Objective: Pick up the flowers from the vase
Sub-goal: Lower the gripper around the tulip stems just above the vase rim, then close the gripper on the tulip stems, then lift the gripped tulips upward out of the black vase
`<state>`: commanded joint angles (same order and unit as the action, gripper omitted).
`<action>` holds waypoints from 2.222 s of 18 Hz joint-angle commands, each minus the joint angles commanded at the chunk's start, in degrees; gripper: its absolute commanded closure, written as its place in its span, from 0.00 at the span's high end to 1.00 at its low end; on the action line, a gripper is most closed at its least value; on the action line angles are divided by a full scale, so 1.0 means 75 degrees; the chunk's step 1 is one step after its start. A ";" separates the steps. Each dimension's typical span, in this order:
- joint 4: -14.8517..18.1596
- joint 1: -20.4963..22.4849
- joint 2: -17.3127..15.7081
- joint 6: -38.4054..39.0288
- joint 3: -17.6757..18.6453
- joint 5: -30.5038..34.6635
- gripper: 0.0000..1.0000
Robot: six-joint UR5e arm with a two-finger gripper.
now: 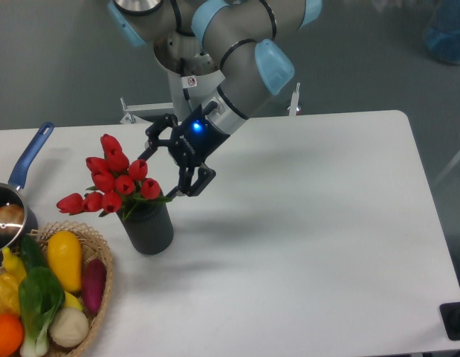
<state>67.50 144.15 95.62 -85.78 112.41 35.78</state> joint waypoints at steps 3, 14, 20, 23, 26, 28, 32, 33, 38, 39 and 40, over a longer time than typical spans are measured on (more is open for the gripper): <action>-0.0070 -0.0117 0.0246 -0.0012 -0.0023 -0.0141 1.00; -0.0047 -0.0118 0.0493 -0.0082 -0.0024 -0.0446 0.75; 0.0000 -0.0071 0.0739 -0.0082 -0.0012 -0.1114 0.03; 0.0011 -0.0059 0.0739 -0.0082 -0.0012 -0.1126 0.00; 0.0011 -0.0001 0.0728 -0.0082 -0.0012 -0.1126 0.00; 0.0023 -0.0001 0.0704 -0.0082 0.0000 -0.1137 0.00; 0.0035 0.0011 0.0506 -0.0012 0.0070 -0.1301 0.00; 0.0047 0.0011 0.0412 -0.0012 0.0105 -0.1301 0.00; 0.1006 0.0081 -0.0267 -0.0012 -0.0011 -0.1465 0.00; 0.1170 0.0151 -0.0408 -0.0012 -0.0035 -0.1582 0.00; 0.1311 0.0175 -0.0525 0.0000 -0.0082 -0.1710 0.00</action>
<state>77.33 145.46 91.68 -85.78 111.80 22.95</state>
